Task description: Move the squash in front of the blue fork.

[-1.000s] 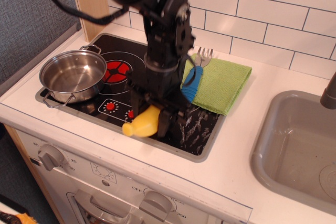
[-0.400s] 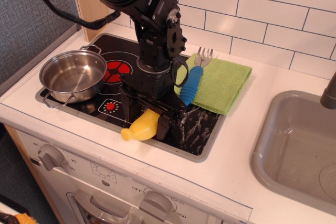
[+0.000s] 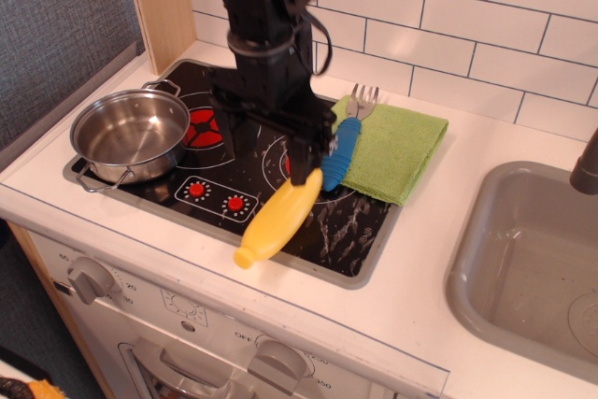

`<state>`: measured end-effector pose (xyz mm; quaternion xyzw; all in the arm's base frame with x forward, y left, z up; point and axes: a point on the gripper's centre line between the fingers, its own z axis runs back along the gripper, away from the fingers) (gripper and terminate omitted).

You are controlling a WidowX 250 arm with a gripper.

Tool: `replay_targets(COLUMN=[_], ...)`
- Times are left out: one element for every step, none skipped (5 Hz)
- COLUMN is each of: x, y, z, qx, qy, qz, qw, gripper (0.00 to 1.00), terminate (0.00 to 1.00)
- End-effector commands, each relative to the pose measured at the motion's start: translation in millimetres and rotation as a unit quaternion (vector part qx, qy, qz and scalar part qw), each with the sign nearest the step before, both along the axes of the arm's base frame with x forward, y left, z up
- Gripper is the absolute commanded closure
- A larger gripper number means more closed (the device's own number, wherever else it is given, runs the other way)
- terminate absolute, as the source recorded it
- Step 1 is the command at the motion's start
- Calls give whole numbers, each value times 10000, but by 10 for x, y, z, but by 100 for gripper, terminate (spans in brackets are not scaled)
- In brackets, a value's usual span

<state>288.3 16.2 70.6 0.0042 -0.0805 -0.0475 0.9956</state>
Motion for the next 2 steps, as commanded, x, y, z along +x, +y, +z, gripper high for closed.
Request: replay_targets(x=[-40, -40], y=[172, 172], z=[224, 224], qx=[-24, -24], qy=[-309, -309], qz=[-33, -33], qw=[9995, 9995], gripper=[0, 0], terminate=[0, 100])
